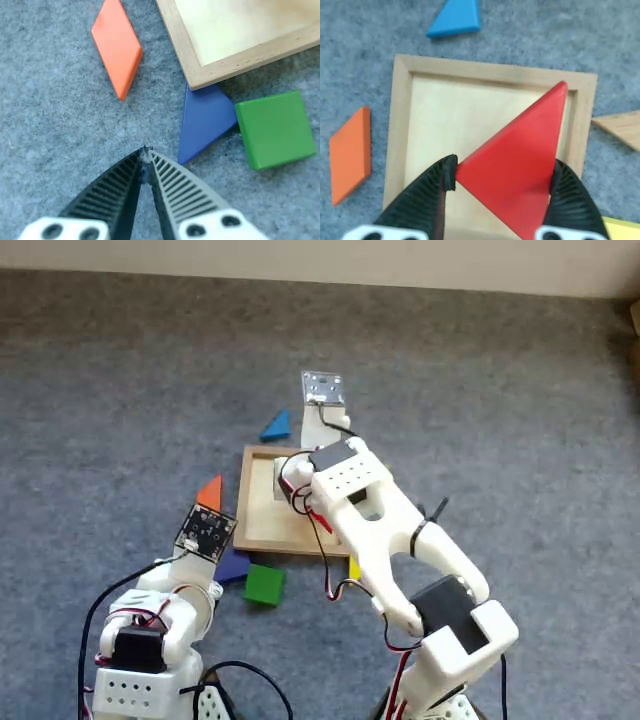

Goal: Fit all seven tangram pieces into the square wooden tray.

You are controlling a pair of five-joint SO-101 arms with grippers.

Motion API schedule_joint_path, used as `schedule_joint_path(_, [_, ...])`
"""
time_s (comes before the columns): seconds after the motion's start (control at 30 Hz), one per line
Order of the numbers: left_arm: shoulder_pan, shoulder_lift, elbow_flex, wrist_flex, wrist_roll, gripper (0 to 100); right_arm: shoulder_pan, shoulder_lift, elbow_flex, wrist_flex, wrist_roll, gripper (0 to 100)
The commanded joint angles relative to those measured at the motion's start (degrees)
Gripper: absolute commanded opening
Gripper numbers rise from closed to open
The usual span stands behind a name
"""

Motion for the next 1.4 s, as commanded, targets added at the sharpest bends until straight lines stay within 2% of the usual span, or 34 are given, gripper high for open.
schedule_joint_path(0.0, [-0.2,-0.3,1.1,0.3,0.4,1,-0.6,-0.7,-2.2,0.0,0.0,25.7])
schedule_joint_path(0.5, [-0.2,-0.3,1.1,0.3,0.4,1,-0.7,-0.8,-2.3,2.7,0.0,27.7])
schedule_joint_path(0.67, [-0.2,-0.3,1.1,0.3,0.4,1,-0.8,-0.8,-2.4,2.7,0.0,38.4])
schedule_joint_path(0.8, [-0.2,-0.3,1.1,0.3,0.4,1,-0.8,-0.9,-2.6,2.7,0.1,39.6])
schedule_joint_path(0.93, [-0.2,-0.3,1.1,0.3,0.4,1,-0.8,-1.4,-2.8,4.4,5.4,39.6])
schedule_joint_path(1.0, [-0.2,-0.3,1.1,0.3,0.4,1,-0.6,-1.4,-2.9,7.5,8.1,37.4])
schedule_joint_path(1.1, [-0.2,-0.3,1.1,0.3,0.4,1,0.1,-1.4,-6.0,9.8,11.3,27.1])
schedule_joint_path(1.2, [-0.2,-0.3,1.1,0.3,0.4,1,1.5,-1.3,-7.9,9.9,13.1,18.6])
schedule_joint_path(1.37, [-0.2,-0.3,1.1,0.3,0.4,1,1.8,-0.7,-7.3,7.5,16.4,11.7])
